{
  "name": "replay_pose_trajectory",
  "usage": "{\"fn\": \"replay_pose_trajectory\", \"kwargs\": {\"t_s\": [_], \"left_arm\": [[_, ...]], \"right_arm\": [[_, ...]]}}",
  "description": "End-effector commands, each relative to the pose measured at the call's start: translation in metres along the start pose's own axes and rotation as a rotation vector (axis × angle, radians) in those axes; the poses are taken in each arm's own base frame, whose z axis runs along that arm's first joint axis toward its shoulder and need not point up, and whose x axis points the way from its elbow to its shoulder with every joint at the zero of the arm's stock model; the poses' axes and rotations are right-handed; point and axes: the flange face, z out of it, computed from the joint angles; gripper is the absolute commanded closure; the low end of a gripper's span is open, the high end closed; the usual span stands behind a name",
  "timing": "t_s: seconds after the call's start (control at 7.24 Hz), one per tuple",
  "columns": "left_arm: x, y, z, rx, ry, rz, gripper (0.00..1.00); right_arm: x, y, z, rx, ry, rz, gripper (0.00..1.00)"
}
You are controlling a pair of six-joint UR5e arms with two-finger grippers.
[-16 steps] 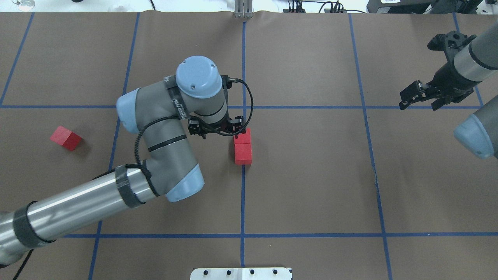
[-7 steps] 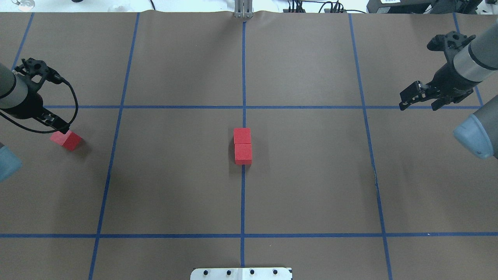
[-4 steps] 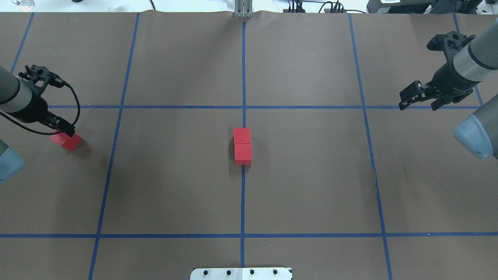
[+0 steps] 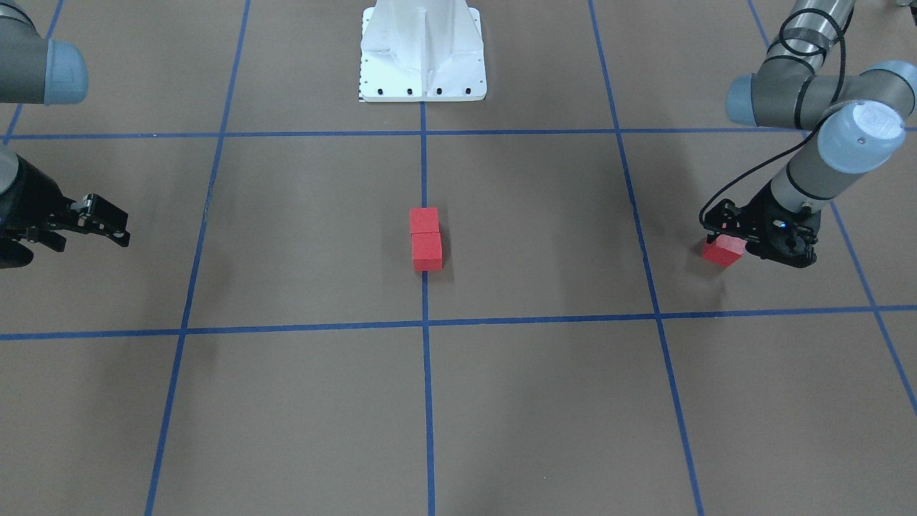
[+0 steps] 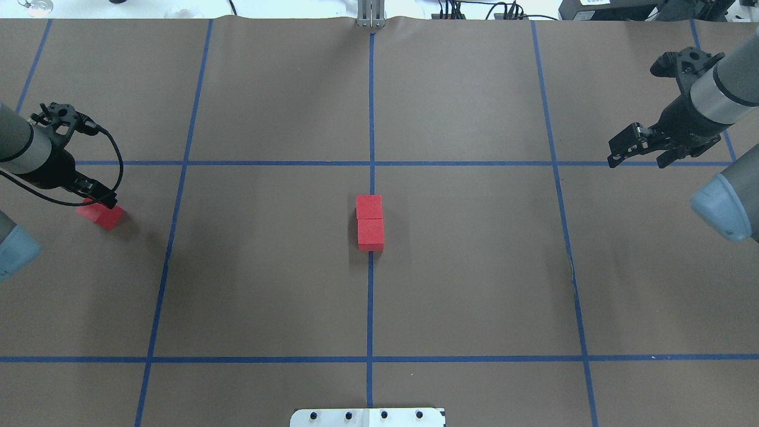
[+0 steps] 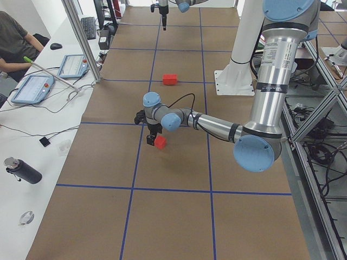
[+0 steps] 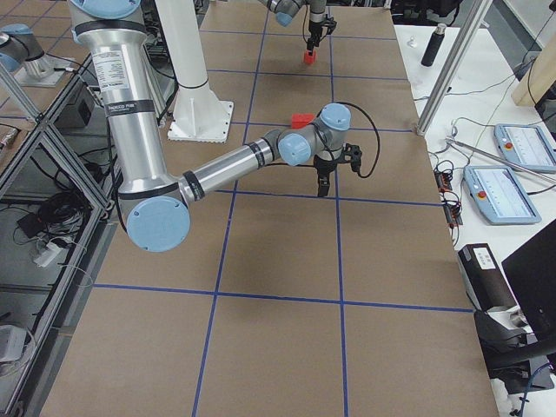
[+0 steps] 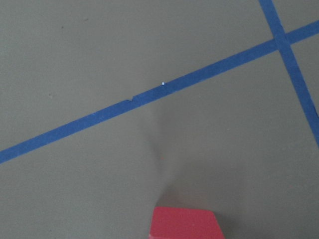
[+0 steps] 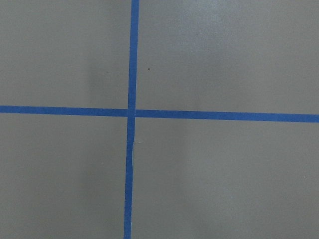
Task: Form red blocks into L shape at center
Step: 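Lower the left gripper onto the remaining red cube and grasp it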
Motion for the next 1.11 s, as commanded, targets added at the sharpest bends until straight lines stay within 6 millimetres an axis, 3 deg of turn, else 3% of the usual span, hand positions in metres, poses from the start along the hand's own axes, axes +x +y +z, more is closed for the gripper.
{"fn": "replay_pose_trajectory", "kwargs": {"t_s": [0.0,0.83,0.97], "left_arm": [[0.000,-0.001,0.003,-0.005,-0.001,0.001,0.01],[0.002,-0.009,0.019,-0.028,-0.003,-0.002,0.02],[0.000,-0.009,0.021,-0.032,-0.005,-0.005,0.14]], "right_arm": [[0.000,0.000,0.000,0.000,0.000,0.001,0.00],[0.000,0.000,0.000,0.000,0.000,0.001,0.00],[0.000,0.000,0.000,0.000,0.000,0.001,0.00]]}}
